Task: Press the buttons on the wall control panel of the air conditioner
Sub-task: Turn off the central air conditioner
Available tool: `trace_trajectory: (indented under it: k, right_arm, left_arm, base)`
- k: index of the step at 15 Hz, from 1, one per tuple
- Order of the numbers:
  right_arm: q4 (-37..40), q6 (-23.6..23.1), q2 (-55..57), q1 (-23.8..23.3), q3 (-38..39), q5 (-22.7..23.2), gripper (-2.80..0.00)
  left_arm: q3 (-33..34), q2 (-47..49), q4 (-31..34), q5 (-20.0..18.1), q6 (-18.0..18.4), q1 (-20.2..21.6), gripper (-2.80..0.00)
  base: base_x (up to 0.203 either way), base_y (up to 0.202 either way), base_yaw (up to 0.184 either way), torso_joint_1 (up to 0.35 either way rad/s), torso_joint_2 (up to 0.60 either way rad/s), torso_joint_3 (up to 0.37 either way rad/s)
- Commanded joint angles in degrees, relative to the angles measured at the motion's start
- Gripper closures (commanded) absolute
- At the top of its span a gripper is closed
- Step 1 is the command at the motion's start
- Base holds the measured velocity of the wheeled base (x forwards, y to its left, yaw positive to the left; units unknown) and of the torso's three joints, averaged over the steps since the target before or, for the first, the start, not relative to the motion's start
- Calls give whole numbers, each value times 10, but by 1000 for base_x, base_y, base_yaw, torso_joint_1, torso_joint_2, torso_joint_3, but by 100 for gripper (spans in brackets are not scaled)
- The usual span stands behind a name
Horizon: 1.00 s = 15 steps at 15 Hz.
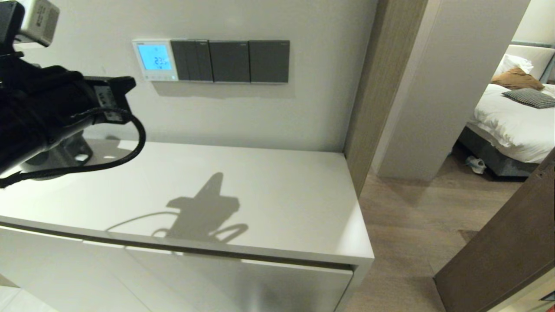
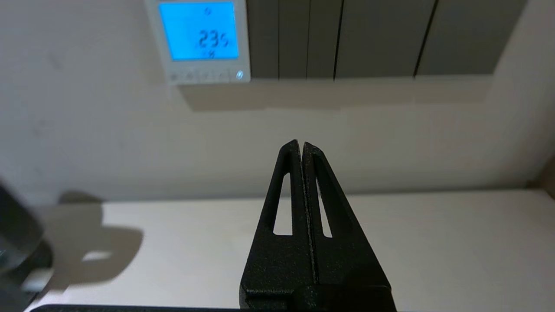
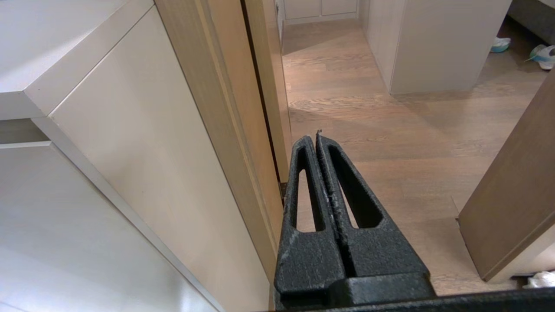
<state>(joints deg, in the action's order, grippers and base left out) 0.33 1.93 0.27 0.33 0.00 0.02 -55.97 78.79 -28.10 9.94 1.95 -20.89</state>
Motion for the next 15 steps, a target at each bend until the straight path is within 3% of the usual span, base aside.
trace_trajectory:
  k: [1, 4, 15]
  right_arm:
    - [0, 0, 1, 0, 1, 0, 0]
    - [0, 0, 1, 0, 1, 0, 0]
    - [0, 0, 1, 0, 1, 0, 0]
  left_arm:
    - [-53, 84, -9, 2, 0, 0, 0]
    - [-112, 139, -12, 2, 0, 0, 0]
    - [-210, 246, -13, -2, -3, 40, 0]
  base:
    - [0, 0, 0, 0, 0, 0]
    - [0, 0, 0, 0, 0, 0]
    - [0, 0, 0, 0, 0, 0]
